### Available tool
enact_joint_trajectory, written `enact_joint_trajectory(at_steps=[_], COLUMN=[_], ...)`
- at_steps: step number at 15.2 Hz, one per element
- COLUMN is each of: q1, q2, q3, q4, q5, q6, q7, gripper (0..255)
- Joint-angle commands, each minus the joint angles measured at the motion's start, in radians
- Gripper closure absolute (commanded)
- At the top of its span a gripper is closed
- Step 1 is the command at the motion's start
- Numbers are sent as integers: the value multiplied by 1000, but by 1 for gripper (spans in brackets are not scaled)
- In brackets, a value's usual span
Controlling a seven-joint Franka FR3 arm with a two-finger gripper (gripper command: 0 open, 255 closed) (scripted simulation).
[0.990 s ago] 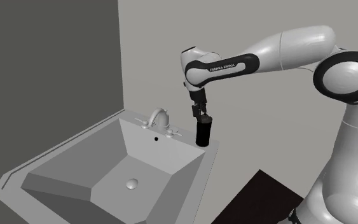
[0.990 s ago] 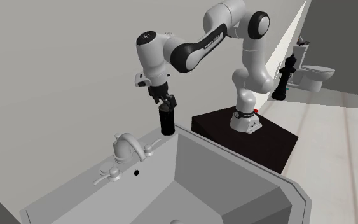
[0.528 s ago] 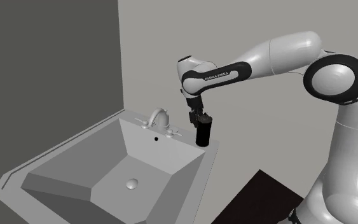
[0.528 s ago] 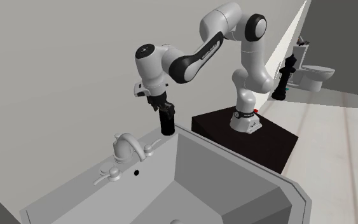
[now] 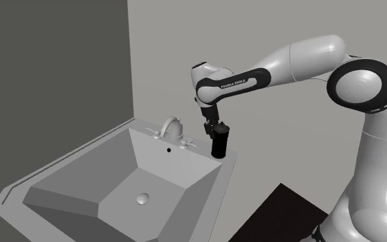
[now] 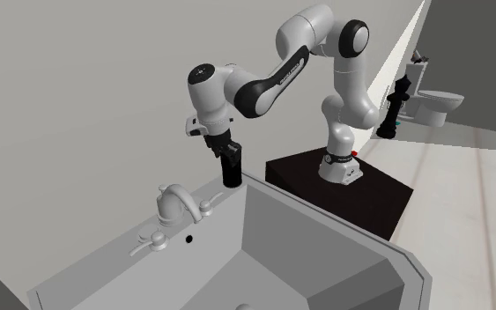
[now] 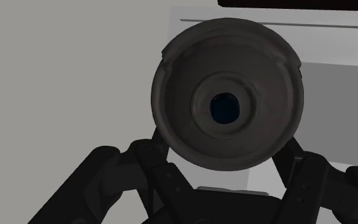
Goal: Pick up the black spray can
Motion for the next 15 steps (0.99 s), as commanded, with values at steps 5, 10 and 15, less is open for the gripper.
enact_joint_trajectory(at_steps=[5,10,15], q1=[0,1,3], q2=[-2,-21,-36], q3=[0,1,1], q4=[8,48,95], q5=[1,4,7], q6=[-13,-72,-131], q7=[-3,-17,-30], gripper=[255,255,255])
